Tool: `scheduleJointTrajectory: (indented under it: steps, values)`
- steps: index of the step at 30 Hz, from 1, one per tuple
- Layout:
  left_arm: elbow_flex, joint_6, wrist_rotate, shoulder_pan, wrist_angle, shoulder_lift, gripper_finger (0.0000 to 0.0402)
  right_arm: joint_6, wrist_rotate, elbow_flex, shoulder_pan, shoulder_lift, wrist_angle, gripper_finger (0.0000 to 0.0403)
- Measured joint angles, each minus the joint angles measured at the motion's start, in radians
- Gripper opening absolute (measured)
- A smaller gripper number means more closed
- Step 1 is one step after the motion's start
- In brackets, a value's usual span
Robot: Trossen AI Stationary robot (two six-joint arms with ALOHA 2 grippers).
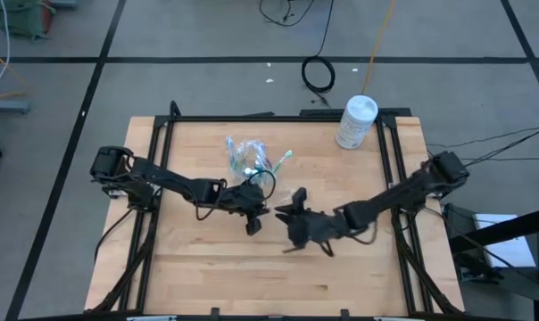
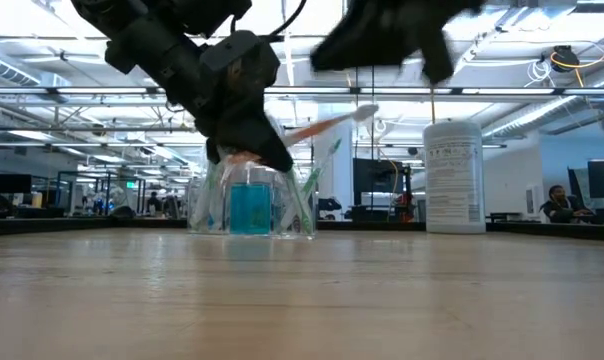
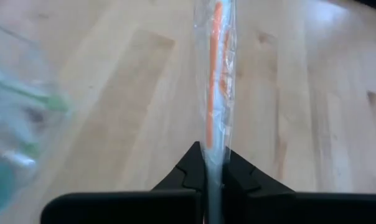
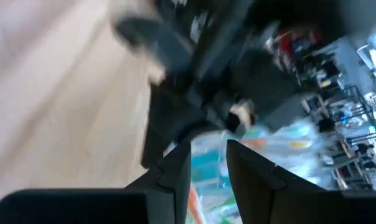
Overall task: Pick & Place toothbrushing station
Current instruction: Put the orange toothbrush into the transparent organizer
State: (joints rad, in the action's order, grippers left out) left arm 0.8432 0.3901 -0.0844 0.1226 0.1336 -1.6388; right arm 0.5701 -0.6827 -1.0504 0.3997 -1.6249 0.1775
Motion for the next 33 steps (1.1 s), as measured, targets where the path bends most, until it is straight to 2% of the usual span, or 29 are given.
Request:
scheduleJointTrajectory:
  steps: [5, 8, 10, 13, 15, 18, 20, 22, 25, 29, 33]
  values:
    - [-0.001, -0.067, -0.1, 0.0, 0.003, 0.078, 0.0016, -0.086, -0.001, 0.025, 0.05, 0.128, -0.003, 0.0091]
    - [-0.001, -0.144, -0.175, 0.001, 0.036, 0.14, 0.0011, -0.181, 0.004, 0.089, 0.05, 0.215, 0.022, 0.009]
    - [-0.001, -0.202, -0.216, 0.005, 0.073, 0.177, 0.0016, -0.228, 0.007, 0.166, 0.025, 0.259, 0.123, 0.0091]
    - [0.0, -0.282, -0.264, 0.018, 0.138, 0.213, 0.002, -0.241, 0.019, 0.32, -0.035, 0.299, 0.387, 0.009]
    - [0.0, -0.336, -0.276, 0.028, 0.183, 0.218, 0.0012, -0.256, 0.124, 0.422, -0.088, 0.301, 0.661, 0.0089]
    - [0.0, -0.404, -0.277, 0.04, 0.218, 0.216, 0.001, -0.355, 0.387, 0.547, -0.182, 0.272, 1.037, 0.0089]
    - [0.0, -0.41, -0.277, 0.045, 0.243, 0.208, 0.0015, -0.451, 0.534, 0.601, -0.235, 0.237, 1.194, 0.0089]
    - [0.0, -0.407, -0.276, 0.046, 0.235, 0.206, 0.0021, -0.54, 0.627, 0.619, -0.276, 0.2, 1.293, 0.0089]
    - [0.0, -0.389, -0.276, 0.044, 0.238, 0.203, 0.0016, -0.569, 0.682, 0.598, -0.308, 0.146, 1.344, 0.0089]
    - [0.0, -0.388, -0.276, 0.043, 0.231, 0.198, 0.001, -0.536, 0.687, 0.51, -0.324, 0.07, 1.288, 0.0089]
    - [0.0, -0.382, -0.279, 0.043, 0.23, 0.199, 0.0023, -0.559, 0.688, 0.423, -0.328, 0.024, 1.22, 0.0089]
